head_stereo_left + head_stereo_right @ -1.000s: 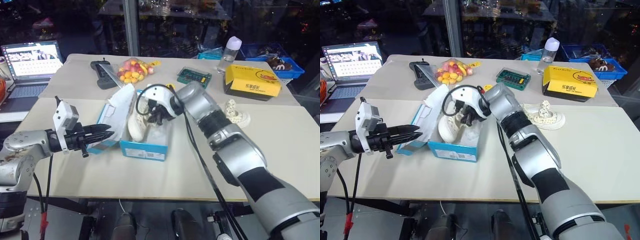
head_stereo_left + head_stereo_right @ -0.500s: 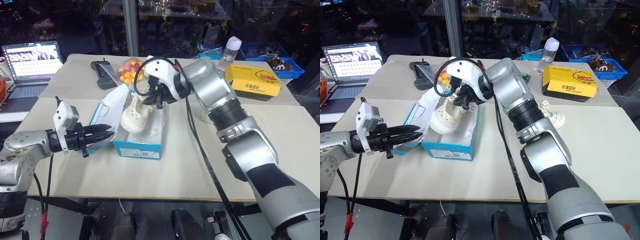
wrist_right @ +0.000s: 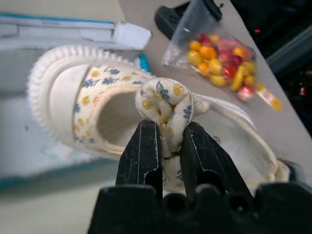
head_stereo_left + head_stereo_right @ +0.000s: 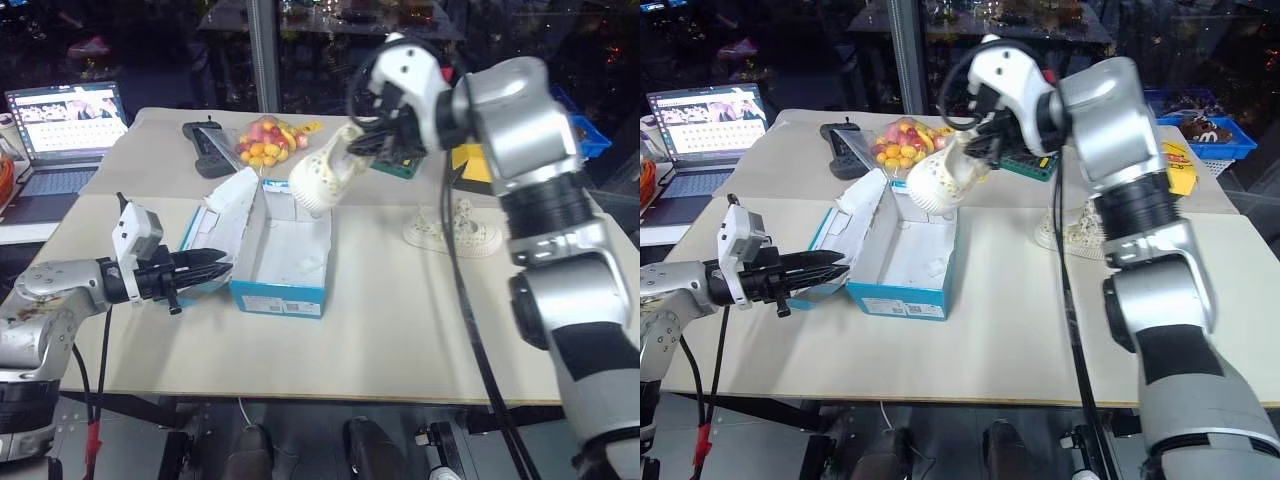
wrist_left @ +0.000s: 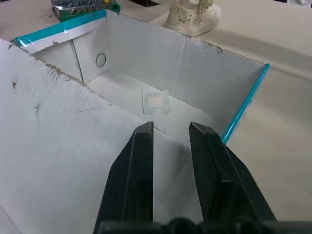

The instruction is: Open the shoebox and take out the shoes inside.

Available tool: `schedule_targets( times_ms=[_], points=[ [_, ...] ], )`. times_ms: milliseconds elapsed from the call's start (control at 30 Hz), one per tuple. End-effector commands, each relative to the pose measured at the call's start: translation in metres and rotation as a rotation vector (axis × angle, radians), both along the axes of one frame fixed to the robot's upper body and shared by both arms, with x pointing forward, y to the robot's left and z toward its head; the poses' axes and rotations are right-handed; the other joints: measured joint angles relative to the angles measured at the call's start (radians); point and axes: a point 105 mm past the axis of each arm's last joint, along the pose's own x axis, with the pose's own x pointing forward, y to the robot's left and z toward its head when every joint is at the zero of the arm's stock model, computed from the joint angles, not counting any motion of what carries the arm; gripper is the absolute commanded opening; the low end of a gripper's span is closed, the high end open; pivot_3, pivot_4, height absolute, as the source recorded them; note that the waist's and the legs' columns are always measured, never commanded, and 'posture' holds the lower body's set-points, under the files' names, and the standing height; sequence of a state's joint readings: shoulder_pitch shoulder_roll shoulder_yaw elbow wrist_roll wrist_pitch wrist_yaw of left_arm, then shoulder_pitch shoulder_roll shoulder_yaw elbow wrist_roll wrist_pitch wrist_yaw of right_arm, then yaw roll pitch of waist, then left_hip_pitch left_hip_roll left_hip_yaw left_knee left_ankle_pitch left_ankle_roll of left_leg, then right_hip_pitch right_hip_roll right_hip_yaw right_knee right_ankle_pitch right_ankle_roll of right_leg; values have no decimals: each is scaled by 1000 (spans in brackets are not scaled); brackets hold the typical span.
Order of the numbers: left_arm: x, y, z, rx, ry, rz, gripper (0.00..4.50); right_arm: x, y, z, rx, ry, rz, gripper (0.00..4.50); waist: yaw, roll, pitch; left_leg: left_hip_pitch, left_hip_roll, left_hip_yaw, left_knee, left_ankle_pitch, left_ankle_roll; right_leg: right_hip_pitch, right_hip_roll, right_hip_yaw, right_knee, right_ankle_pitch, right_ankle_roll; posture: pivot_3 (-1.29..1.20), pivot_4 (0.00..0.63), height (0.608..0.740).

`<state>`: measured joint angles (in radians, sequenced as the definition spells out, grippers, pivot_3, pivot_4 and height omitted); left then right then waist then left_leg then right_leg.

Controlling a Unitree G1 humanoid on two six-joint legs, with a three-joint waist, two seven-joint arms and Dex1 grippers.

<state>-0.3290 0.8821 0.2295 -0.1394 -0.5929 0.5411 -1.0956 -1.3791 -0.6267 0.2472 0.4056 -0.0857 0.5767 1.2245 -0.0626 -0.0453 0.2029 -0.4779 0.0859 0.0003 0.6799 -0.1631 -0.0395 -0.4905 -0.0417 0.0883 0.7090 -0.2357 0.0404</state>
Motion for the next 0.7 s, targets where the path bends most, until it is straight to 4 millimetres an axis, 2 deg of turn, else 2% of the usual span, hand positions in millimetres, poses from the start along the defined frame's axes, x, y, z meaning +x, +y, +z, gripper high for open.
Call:
schedule_targets(
  times_ms=[33, 200, 367, 433, 567, 700],
  points=[
    [-2, -1, 11, -2, -52, -13, 1209, -19, -36, 5, -83, -31, -8, 531, 5, 0, 0, 0, 0, 0, 0, 0, 0, 0, 0, 0, 0, 0, 1, 0, 150, 673],
    [-4, -2, 11, -4, -51, -18, 1209, -20, -81, -20, -204, 20, -129, 531, -7, 0, 0, 1, -1, 0, 0, 0, 0, 0, -1, 1, 1, 0, 0, 0, 150, 673],
    [-4, -2, 12, -8, -52, -15, 1209, -27, -123, -54, -467, -4, -142, 531, -7, 0, 0, 2, -1, 0, 0, 0, 0, 0, -1, 2, 1, 0, 0, 0, 150, 673],
    [-4, -2, 12, -8, -49, -15, 1209, -25, -137, -62, -519, 15, -180, 531, -8, 1, 0, 2, -1, 1, 0, 0, 0, 0, -1, 2, 1, -1, 1, 0, 150, 673],
    [-4, -3, 11, -8, -46, -16, 1209, -22, -146, -65, -553, 14, -210, 531, -10, 1, 0, 3, -1, 1, 0, 1, -1, 0, -1, 3, 1, 0, 1, 0, 150, 673],
    [-4, -3, 11, -10, -44, -18, 1209, -19, -144, -56, -552, -50, -201, 531, -8, 1, 0, 3, -2, 1, 0, 1, -1, 0, -1, 3, 1, 0, 1, 0, 150, 673]
  ],
)
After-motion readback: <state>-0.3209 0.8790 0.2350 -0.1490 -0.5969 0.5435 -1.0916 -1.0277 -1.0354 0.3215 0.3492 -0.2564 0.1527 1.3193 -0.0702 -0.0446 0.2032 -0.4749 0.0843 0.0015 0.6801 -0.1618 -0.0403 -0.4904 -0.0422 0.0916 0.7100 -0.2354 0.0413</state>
